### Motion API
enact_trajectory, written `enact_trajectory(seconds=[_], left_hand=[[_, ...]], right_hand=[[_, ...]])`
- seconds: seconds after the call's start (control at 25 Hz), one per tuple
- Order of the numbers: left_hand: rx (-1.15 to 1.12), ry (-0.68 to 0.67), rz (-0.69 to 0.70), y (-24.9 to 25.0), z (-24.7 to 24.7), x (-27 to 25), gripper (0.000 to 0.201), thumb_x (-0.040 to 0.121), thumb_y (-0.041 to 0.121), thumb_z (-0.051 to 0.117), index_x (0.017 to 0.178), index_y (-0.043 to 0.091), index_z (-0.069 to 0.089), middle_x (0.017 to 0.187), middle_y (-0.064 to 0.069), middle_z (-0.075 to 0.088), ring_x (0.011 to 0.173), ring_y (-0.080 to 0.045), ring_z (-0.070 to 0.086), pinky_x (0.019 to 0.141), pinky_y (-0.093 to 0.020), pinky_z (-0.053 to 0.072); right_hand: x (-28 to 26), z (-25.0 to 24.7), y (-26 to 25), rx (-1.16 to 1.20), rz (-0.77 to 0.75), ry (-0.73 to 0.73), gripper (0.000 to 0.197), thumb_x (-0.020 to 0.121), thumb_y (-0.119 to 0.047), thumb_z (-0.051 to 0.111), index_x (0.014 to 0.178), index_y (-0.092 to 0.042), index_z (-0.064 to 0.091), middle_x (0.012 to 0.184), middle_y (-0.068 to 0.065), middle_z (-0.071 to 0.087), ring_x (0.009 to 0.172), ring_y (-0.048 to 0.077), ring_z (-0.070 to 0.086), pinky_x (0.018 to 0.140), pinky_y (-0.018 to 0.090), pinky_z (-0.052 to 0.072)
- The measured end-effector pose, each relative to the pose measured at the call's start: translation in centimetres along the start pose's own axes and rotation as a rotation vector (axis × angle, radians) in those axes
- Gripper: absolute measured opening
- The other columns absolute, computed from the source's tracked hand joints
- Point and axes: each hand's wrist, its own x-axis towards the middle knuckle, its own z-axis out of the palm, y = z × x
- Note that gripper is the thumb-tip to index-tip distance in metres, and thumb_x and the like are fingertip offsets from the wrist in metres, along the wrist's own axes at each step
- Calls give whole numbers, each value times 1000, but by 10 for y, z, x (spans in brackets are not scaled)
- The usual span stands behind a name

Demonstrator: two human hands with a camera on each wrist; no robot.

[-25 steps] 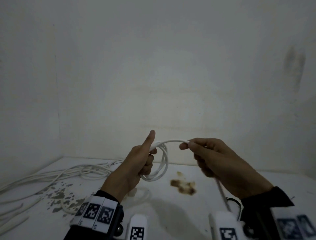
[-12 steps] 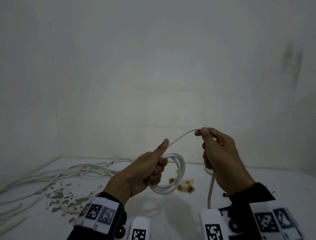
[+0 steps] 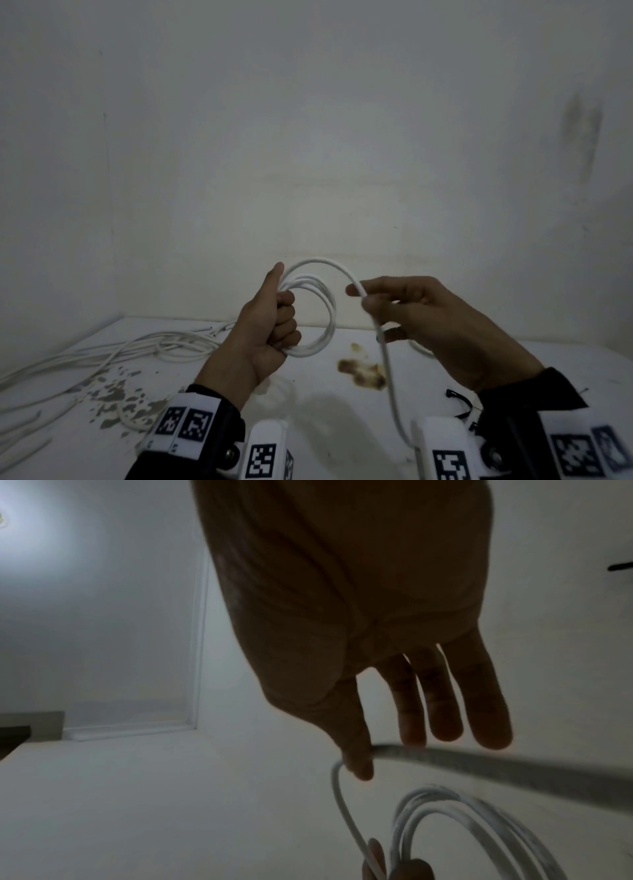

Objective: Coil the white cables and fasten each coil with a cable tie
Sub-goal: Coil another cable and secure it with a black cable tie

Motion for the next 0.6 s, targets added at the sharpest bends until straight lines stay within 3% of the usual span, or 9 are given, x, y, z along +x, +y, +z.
enact_trajectory(seconds=[0.08,0.16,0.24,0.4,0.48,0.6], left_hand=[[-35,-42,-6,2,4,-3,54,90,60,51,55,23,33,40,8,15,29,-8,11,33,-16,14],[-28,-88,-9,3,9,-7,55,91,61,48,53,24,34,39,8,15,29,-7,11,33,-15,14],[-22,-130,-16,4,11,-10,55,92,60,46,54,24,32,38,8,15,28,-7,11,33,-15,14],[-16,-258,-57,3,13,-10,54,96,56,38,55,24,26,36,8,14,26,-6,11,37,-18,8],[-23,-334,-102,1,12,-8,52,96,53,36,55,25,24,34,8,15,25,-6,13,40,-21,7],[-61,-429,-182,-3,9,-4,51,92,49,40,50,23,28,35,7,19,28,-8,20,42,-25,20]], right_hand=[[-1,10,2,-99,-3,-58,18,86,-22,76,97,-35,80,92,-8,73,91,9,62,82,32,52],[3,25,10,-286,-46,78,20,76,-30,84,91,-41,79,104,-16,67,97,3,59,77,24,51],[8,35,17,-315,-113,219,27,71,-30,88,93,-37,74,107,-15,61,93,5,63,68,24,55],[12,39,26,-152,-111,250,33,77,-12,84,94,-22,58,97,2,65,70,23,70,60,39,62],[12,40,25,-216,-121,308,44,77,-8,82,99,-21,47,89,5,64,65,23,66,53,31,60],[14,39,26,-360,-149,382,56,76,-6,81,102,-24,34,78,4,60,60,13,58,46,15,48]])
